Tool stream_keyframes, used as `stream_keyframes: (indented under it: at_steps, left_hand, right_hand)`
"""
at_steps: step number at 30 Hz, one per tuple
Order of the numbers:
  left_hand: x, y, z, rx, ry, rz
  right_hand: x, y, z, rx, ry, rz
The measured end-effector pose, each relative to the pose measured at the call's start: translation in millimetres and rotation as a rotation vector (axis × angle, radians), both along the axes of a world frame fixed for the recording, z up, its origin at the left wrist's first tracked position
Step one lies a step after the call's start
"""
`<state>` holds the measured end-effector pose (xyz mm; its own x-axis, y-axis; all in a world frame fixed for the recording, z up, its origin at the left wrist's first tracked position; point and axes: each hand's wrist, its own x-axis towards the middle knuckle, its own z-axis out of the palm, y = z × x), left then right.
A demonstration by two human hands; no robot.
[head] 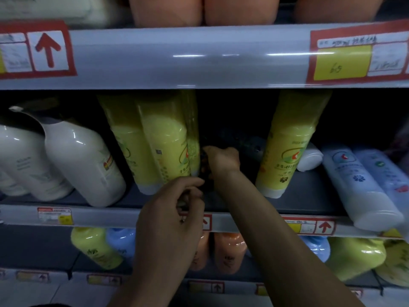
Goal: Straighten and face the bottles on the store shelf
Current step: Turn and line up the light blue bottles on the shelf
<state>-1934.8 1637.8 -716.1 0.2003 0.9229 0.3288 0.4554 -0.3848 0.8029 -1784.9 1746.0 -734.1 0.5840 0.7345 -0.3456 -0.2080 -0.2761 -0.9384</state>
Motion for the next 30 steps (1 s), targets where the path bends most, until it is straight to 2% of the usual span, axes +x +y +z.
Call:
stream_keyframes:
  at_steps: [8,13,22,30]
  left_hand:
    - [-8.9,0.8,2.3,-0.002,-0.053,-0.011]
    - [-8.2,-3.5,2.5,0.0,-0.043,-0.001]
    - [-0.1,-8.6,3.7,-0.033,-0.01,0.014]
    - [10.1,-8.5,3.9,-0.093,0.038,-0.011]
  right_hand:
    - [1.1,13.9,5.9,-0.058,0.086,-0.001]
    - [1.3,-2.0,2.9,0.034,0.07,-0.041]
    - [-29.7,-85.5,3.5,0.094,-0.346,-0.223]
    - [-38.6,-116.9,3.6,0.036,-0.655,-0.163]
